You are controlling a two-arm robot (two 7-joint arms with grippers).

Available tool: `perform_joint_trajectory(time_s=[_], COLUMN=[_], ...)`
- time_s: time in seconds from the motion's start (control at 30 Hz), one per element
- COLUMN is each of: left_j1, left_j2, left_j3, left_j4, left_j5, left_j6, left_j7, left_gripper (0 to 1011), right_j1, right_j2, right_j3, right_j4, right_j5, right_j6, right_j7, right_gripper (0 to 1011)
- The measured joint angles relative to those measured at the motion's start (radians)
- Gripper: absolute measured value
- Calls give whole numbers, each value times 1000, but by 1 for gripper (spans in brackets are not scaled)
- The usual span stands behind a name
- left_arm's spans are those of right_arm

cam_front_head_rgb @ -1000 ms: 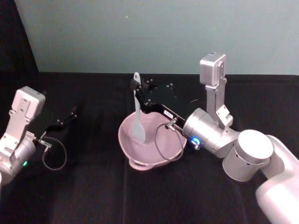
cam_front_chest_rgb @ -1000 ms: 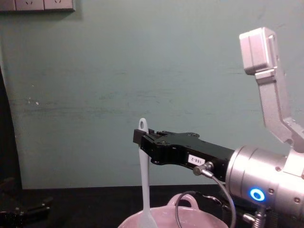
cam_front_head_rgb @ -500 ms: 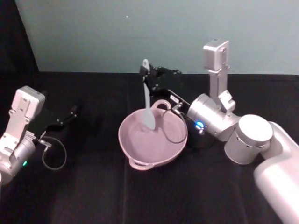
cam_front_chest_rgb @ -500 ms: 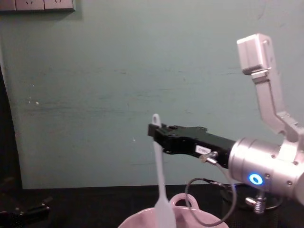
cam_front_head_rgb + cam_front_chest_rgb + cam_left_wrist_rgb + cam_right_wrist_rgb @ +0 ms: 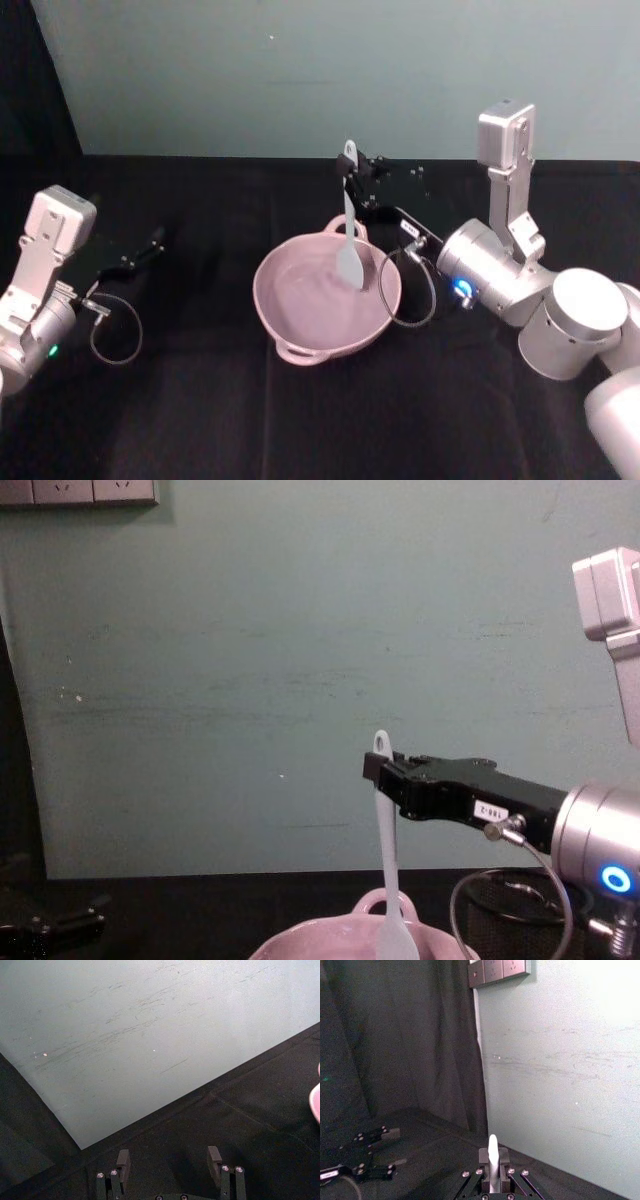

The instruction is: Use the one hand to pick up the spoon and stir the clear water in the bowl.

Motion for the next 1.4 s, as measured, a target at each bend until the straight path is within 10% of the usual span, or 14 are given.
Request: perform_joint_trajectory(time_s=[0.43,0.87,1.4], left_j1=[0,0,0], left_j2=[0,0,0], left_j3=[0,0,0], left_j4=[0,0,0], left_j5=[0,0,0], left_j6=[0,0,0], left_j7=[0,0,0], left_gripper=[1011,1011,1011], right_j1=[-37,68,93], right_j2=[-16,-90,-63], right_j3=[-32,-79,-32], right_j4=[-52,89,114], right_j5=[4,17,12], right_j6=[6,-25,-33], right_j7=[20,66,38], right_gripper=[111,111,111])
